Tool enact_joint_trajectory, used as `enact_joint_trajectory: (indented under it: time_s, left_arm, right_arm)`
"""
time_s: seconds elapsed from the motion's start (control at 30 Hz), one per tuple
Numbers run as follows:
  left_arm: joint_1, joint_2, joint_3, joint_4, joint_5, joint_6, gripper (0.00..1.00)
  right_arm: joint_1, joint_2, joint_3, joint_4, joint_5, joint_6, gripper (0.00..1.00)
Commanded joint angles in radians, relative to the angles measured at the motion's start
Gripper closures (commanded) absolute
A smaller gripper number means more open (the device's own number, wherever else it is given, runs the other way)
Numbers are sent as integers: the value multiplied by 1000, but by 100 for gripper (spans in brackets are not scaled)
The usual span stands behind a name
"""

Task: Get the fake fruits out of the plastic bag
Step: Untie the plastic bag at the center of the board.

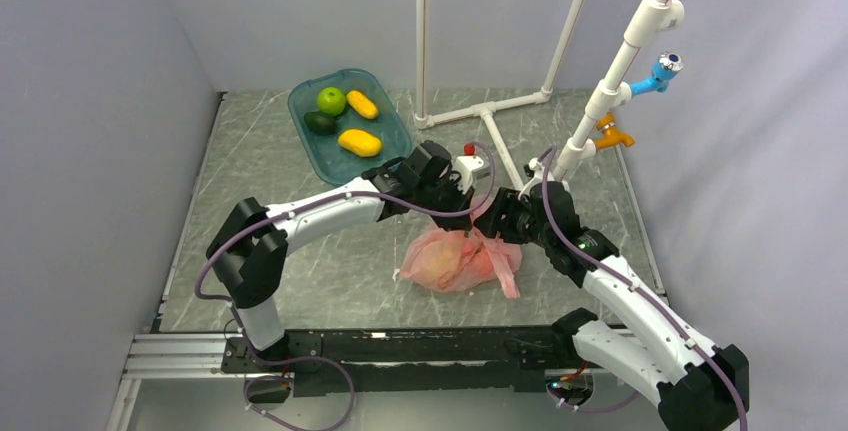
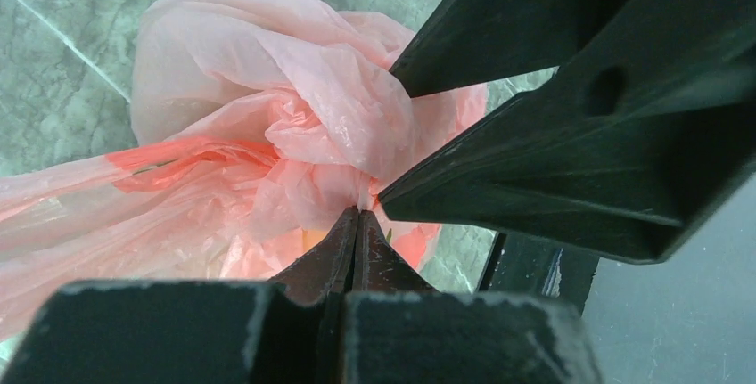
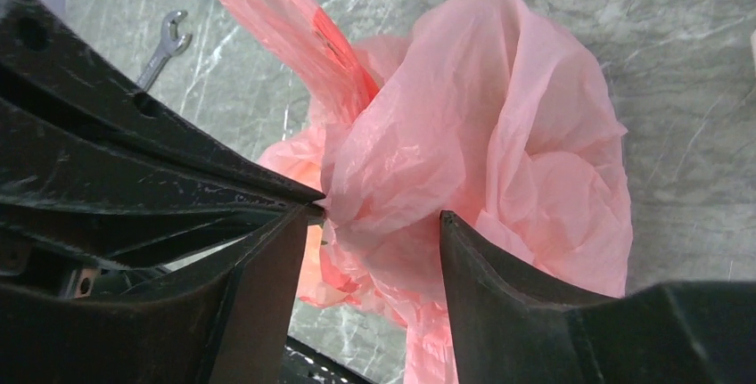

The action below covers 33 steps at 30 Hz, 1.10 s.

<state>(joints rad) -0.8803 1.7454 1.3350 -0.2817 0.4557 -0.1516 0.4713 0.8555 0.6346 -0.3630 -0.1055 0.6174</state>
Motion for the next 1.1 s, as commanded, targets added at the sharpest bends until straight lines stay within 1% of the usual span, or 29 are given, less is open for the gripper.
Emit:
enact_joint_trajectory:
  time_s: [0.0,0.07,0.23,0.27,0.37,0.47,0.53,0.6,0.63,0.67,0.8,0.83,0.87,0.93,1.0,1.07]
  left_arm:
    - [-17,-20,20,22,19,10,100]
    - [-18,-24,16,22,2,13,100]
    - [-17,-34,23,-2,-51,22,100]
    - [-17,-39,21,-4,-74,21,100]
    - [-18,-53,13,-23,-185,5,100]
    - [-15,-63,17,-55,-302,-10,100]
    - [-11,-84,-2,-48,-377,-22,100]
    - [-3,-140,-56,-8,-439,-43,100]
    - [2,-170,-86,25,-445,-50,100]
    - [7,-199,-116,59,-436,-52,100]
    - [12,-272,-186,165,-354,-26,100]
    - [13,-277,-189,171,-334,-21,98]
    - [13,-276,-186,173,-318,-15,92]
    - [12,-274,-180,170,-300,-4,75]
    - [11,-280,-191,185,-295,4,58]
    - [10,-282,-197,199,-287,14,43]
  right_arm:
    - [12,14,-16,20,37,24,42]
    - [11,14,-20,10,50,34,45]
    - [10,-7,-24,-42,142,57,65]
    - [12,-18,-23,-54,156,59,68]
    - [11,-57,-29,-78,201,58,75]
    - [10,-100,-18,-134,287,78,92]
    - [10,-129,-8,-173,332,82,99]
    - [10,-159,-11,-173,344,62,100]
    - [10,-171,-16,-163,337,47,100]
    - [9,-176,-20,-153,323,33,100]
    - [10,-164,-17,-87,173,-47,100]
    - [10,-156,-13,-80,144,-66,100]
    - [10,-150,-10,-72,124,-84,100]
    - [9,-142,-5,-64,111,-108,100]
    - [8,-144,5,-59,67,-132,100]
    - [10,-145,3,-33,16,-156,100]
